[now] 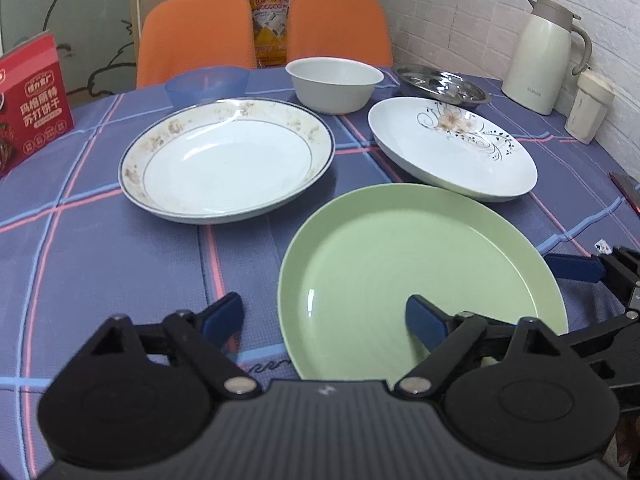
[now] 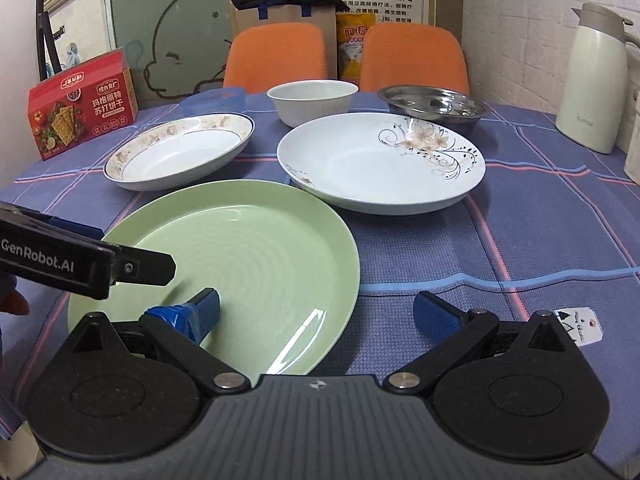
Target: Organize plates and bowls
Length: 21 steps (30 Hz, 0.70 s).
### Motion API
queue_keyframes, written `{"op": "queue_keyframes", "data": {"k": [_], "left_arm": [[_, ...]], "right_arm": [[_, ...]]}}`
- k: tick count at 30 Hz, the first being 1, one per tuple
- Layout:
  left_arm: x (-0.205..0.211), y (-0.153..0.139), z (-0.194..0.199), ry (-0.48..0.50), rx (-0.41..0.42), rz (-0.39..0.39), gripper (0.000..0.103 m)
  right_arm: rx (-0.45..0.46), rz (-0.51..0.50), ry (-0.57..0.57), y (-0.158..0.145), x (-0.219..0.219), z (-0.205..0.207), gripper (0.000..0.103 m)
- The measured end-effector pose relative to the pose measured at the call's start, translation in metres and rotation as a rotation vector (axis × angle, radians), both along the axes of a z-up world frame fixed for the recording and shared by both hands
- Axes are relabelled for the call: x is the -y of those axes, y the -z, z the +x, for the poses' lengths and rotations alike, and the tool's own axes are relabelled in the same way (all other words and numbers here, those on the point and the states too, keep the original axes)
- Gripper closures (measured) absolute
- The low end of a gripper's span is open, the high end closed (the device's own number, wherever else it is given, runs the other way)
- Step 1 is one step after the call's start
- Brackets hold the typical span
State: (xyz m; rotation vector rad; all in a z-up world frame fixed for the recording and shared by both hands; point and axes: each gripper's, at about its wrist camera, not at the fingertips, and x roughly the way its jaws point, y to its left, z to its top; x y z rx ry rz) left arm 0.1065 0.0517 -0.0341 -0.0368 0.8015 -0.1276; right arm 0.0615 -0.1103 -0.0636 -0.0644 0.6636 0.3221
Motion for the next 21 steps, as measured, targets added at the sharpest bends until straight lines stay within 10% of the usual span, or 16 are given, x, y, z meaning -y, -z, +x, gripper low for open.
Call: {"op": "queue_keyframes", "data": {"k": [5, 21], "left_arm": [[0.003, -0.002, -0.004, 0.035, 0.022, -0.014, 0.048], [-0.057, -0.020, -0.044, -0.135, 0.008, -0.017, 0.054]], "right_arm": [[-0.015, -0.023, -0.042, -0.003, -0.016, 0.005, 0.015], [0.004, 0.050, -0.091, -0.019, -0.056, -0.021, 0.013]]}}
